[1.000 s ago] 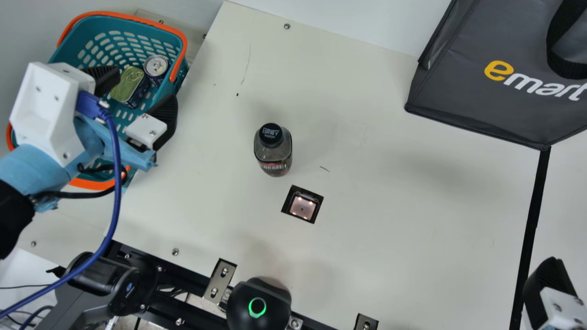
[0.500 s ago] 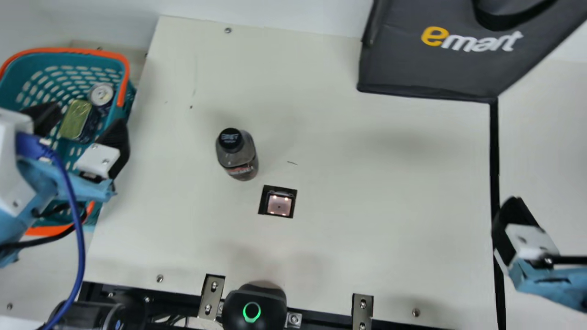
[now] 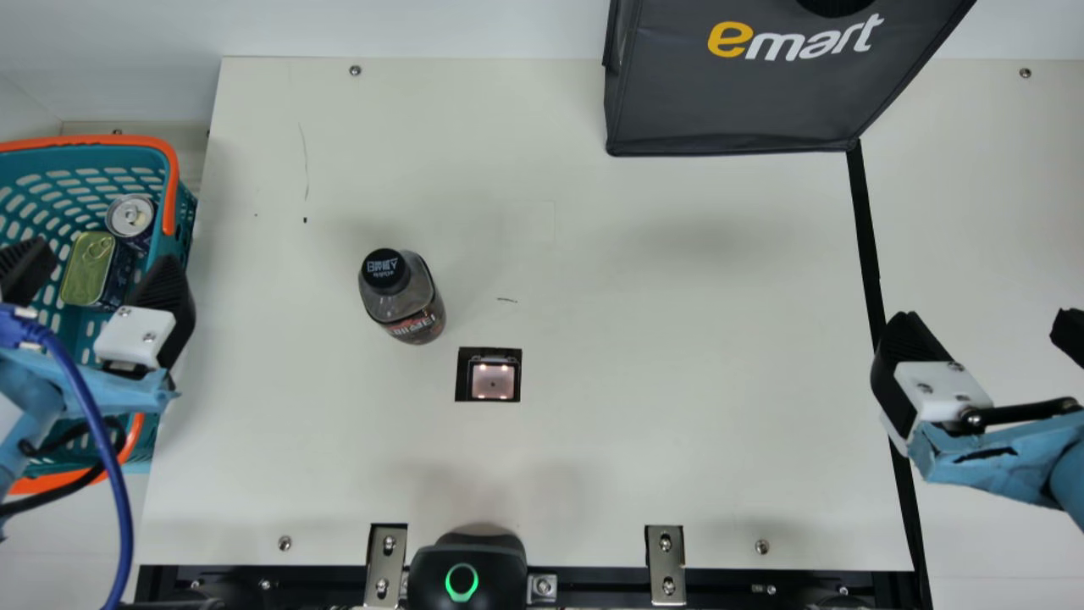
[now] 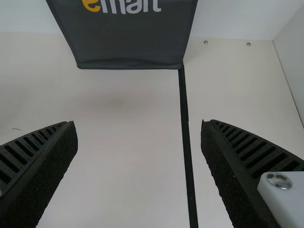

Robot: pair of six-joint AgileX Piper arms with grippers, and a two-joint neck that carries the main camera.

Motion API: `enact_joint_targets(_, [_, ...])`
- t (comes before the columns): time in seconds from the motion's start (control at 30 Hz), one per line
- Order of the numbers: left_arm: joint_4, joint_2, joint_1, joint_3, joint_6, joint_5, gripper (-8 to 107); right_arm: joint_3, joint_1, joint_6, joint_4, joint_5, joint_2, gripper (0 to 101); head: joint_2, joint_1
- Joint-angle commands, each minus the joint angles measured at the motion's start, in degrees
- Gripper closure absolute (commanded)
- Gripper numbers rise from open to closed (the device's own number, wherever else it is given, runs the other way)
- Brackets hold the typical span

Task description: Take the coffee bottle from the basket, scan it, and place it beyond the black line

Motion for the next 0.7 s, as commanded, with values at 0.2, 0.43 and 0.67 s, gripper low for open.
enact_joint_targets(0.2, [1.5,0.1,-1.2,0.3,-2.6,-0.2,9,0.0,0.0,0.0,0.0,0.1,0.0,10,0.0,-1.6])
enact_joint_targets(0.43, [2.0,0.6,-3.6,0.8,-5.5,-0.8,9,0.0,0.0,0.0,0.0,0.1,0.0,10,0.0,-1.6])
enact_joint_targets(0.67, [3.8,0.7,-7.2,1.7,-8.2,-2.0,9,0.0,0.0,0.0,0.0,0.1,0.0,10,0.0,-1.6])
